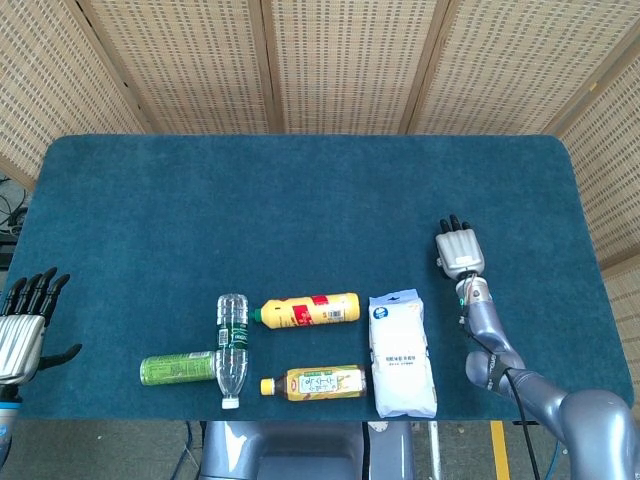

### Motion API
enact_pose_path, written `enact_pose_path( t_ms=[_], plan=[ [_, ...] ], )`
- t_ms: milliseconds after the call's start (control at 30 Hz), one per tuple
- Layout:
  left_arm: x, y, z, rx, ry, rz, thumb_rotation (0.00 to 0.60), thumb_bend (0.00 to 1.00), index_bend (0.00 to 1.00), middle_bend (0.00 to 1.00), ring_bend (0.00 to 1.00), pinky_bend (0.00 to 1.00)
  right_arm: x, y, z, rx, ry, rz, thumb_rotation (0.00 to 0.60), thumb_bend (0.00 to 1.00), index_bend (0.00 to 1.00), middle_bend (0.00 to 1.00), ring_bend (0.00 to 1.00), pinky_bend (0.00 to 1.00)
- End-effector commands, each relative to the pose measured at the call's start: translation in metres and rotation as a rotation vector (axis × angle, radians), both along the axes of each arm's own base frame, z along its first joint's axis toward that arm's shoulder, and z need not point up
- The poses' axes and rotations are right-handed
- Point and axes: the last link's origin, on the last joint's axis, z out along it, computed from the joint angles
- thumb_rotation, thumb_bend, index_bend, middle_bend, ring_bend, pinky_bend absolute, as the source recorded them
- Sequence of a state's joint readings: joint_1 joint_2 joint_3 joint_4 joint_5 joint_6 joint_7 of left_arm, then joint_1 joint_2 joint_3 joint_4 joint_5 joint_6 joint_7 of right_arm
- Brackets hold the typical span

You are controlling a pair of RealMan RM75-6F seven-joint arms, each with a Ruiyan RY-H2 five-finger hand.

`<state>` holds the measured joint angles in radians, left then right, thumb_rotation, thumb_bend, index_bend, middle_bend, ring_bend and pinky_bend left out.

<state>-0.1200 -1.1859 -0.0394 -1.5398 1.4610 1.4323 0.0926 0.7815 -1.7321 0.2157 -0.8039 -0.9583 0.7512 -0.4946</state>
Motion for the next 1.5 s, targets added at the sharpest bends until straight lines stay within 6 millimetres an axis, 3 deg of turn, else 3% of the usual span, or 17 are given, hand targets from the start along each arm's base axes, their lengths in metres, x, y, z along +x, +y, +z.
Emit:
enact_pose_path(
  t_ms=[33,800,1500],
  plan=[
    [0.000,0.000,0.000,0.000,0.000,0.000,0.600,0.15,0.00,0.00,0.00,0.00,-0.001,0.000,0.000,-0.001,0.001,-0.003,0.600,0.31,0.53,0.16,0.08,0.20],
    [0.001,-0.001,0.000,0.000,-0.001,-0.005,0.600,0.15,0.00,0.00,0.00,0.00,0.000,0.001,0.009,-0.024,0.006,0.009,0.600,0.36,0.55,0.16,0.08,0.20],
    [0.004,-0.003,0.003,0.008,-0.006,-0.018,0.600,0.15,0.00,0.00,0.00,0.00,0.049,0.023,0.096,-0.197,0.003,0.169,0.600,0.36,0.55,0.16,0.08,0.20]
  ],
)
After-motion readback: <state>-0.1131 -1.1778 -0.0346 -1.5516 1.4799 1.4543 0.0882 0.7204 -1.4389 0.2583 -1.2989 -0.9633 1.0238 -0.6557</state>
